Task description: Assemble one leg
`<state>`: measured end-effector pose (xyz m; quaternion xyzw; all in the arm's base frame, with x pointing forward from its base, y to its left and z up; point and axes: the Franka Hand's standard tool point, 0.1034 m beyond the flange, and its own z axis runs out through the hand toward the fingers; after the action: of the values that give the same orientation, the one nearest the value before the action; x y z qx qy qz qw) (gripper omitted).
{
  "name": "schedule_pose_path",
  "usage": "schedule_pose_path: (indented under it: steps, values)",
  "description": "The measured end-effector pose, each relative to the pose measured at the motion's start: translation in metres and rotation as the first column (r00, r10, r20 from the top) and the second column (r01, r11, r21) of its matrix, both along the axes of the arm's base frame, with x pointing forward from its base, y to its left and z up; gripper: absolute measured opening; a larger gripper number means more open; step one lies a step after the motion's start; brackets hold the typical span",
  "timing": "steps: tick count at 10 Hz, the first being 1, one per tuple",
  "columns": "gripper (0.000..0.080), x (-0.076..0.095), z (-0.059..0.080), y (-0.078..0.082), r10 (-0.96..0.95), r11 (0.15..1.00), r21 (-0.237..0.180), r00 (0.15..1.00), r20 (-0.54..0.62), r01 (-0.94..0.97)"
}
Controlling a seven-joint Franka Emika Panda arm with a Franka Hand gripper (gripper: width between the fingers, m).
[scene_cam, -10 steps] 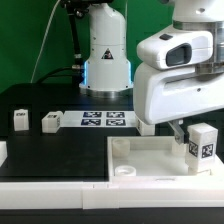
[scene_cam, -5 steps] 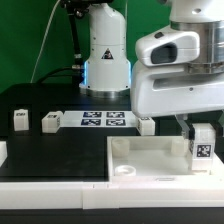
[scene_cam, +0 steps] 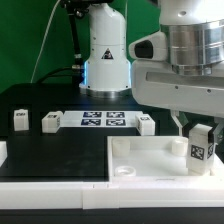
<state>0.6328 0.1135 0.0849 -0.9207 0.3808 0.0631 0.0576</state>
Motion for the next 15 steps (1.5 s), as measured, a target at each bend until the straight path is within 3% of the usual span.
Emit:
schedule_pose_path:
  steps: [3, 4, 5, 6, 8, 11, 13, 15]
  values:
    - [0.0291, -0.001, 0.000, 0.001, -0.136, 0.991, -0.013, 0.990, -0.024, 0.135]
    - [0.0523, -0.001, 0.000, 0.001, -0.093, 0.996, -0.009, 0.995, -0.018, 0.093]
    - [0.0523, -0.001, 0.000, 0.001, -0.071, 0.997, -0.009, 0.997, -0.015, 0.071]
    - [0.0610, -0.002, 0.000, 0.005, 0.061, 0.998, -0.012, 0.998, 0.004, -0.061]
    - [0.0640, -0.003, 0.001, 0.013, 0.308, 0.951, -0.029, 0.951, 0.031, -0.307]
    - [0.0649, -0.002, 0.001, 0.011, 0.701, 0.712, -0.033, 0.708, 0.084, -0.701]
    - [0.0649, -0.003, -0.001, 0.007, 0.794, 0.606, -0.032, 0.601, 0.096, -0.795]
    - [0.0649, -0.003, -0.002, 0.005, 0.896, 0.436, -0.042, 0.429, 0.111, -0.899]
